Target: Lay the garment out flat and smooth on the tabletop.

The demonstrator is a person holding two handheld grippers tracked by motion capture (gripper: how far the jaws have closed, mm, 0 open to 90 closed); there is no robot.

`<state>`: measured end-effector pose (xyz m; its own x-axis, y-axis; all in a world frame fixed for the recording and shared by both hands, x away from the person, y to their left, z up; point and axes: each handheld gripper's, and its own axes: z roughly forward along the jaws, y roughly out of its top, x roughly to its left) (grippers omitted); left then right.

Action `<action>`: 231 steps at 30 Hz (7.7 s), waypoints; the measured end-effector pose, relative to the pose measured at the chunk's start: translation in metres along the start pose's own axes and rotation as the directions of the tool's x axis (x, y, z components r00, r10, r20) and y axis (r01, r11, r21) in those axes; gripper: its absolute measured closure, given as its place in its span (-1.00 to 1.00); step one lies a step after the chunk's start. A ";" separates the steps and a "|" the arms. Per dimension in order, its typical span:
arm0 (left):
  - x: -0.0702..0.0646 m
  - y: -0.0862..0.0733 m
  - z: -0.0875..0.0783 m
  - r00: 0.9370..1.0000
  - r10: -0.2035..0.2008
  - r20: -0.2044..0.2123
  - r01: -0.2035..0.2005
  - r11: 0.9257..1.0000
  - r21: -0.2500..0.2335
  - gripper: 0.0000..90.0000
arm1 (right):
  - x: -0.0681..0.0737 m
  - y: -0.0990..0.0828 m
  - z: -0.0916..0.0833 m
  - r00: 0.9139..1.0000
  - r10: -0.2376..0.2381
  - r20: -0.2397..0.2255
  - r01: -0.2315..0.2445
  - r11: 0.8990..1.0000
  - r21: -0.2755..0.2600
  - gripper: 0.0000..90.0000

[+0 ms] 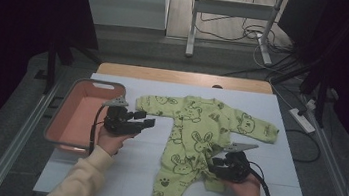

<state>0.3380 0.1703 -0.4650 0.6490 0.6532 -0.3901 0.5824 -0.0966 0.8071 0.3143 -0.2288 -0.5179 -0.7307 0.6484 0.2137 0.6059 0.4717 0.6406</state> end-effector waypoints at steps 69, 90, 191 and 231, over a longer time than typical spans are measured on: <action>0.003 0.000 -0.001 1.000 -0.008 -0.002 0.008 1.000 -0.004 -0.13 | -0.017 0.002 -0.063 0.990 0.133 0.051 -0.121 0.973 -0.198 0.19; 0.003 0.000 -0.002 1.000 -0.009 -0.004 0.009 1.000 -0.006 -0.13 | -0.053 -0.021 -0.055 0.968 0.216 0.130 -0.202 0.973 -0.112 0.16; 0.002 -0.001 -0.004 1.000 -0.005 -0.012 0.005 1.000 -0.009 -0.14 | 0.008 -0.070 -0.087 0.984 0.179 0.021 -0.179 0.983 -0.040 0.35; 0.001 -0.002 0.001 1.000 -0.001 -0.010 0.002 1.000 0.006 -0.14 | -0.010 -0.047 -0.060 0.996 0.076 0.052 -0.073 0.996 -0.052 0.36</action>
<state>0.3379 0.1699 -0.4679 0.6431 0.6610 -0.3867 0.5864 -0.1003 0.8038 0.2747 -0.2935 -0.5055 -0.6653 0.7124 0.2233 0.6406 0.3912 0.6607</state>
